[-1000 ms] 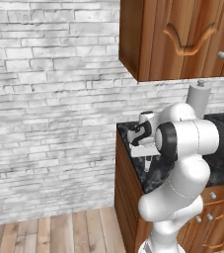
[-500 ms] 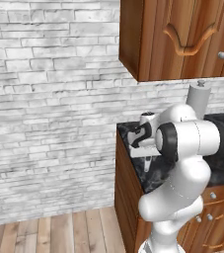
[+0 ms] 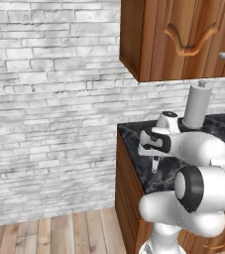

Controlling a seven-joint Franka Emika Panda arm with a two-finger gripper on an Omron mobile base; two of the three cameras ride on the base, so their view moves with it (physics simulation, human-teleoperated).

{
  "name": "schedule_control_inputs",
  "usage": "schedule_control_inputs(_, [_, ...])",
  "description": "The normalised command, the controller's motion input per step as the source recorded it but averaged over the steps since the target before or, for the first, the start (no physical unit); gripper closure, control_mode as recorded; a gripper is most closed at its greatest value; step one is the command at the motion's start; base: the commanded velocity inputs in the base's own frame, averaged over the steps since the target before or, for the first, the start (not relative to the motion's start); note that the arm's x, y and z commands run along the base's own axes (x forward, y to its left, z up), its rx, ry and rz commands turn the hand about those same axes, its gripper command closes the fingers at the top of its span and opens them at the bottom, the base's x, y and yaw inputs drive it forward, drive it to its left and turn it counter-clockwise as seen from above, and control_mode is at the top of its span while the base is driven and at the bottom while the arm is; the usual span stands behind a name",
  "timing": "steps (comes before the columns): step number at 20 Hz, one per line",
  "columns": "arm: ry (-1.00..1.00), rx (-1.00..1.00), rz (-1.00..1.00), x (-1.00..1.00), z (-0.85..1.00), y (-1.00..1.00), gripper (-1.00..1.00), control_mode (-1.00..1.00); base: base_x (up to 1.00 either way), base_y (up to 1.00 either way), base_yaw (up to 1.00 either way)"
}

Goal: Pick up the tongs from the counter and place them near the plate next to the oven.

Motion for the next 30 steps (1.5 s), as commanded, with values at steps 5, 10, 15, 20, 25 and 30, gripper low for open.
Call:
schedule_control_inputs(5, [-0.24,0.06,0.1,-0.45,0.96,0.01,1.0,-1.0,0.0,0.0,0.0])
schedule_control_inputs(10, [-0.2,0.0,0.14,-0.3,0.87,0.07,1.0,-1.0,0.0,0.0,0.0])
schedule_control_inputs(15, [-0.15,0.0,0.21,-0.44,0.38,0.11,1.0,-1.0,0.0,0.0,0.0])
schedule_control_inputs(20, [-0.06,0.0,0.1,-0.17,0.07,0.1,1.0,1.0,-0.22,0.26,0.28])
schedule_control_inputs(25, [0.0,0.0,0.0,0.0,0.0,0.0,1.0,1.0,-0.09,0.52,0.69])
schedule_control_inputs(30, [0.0,0.0,0.0,0.0,0.0,0.0,1.0,1.0,0.0,0.53,0.78])
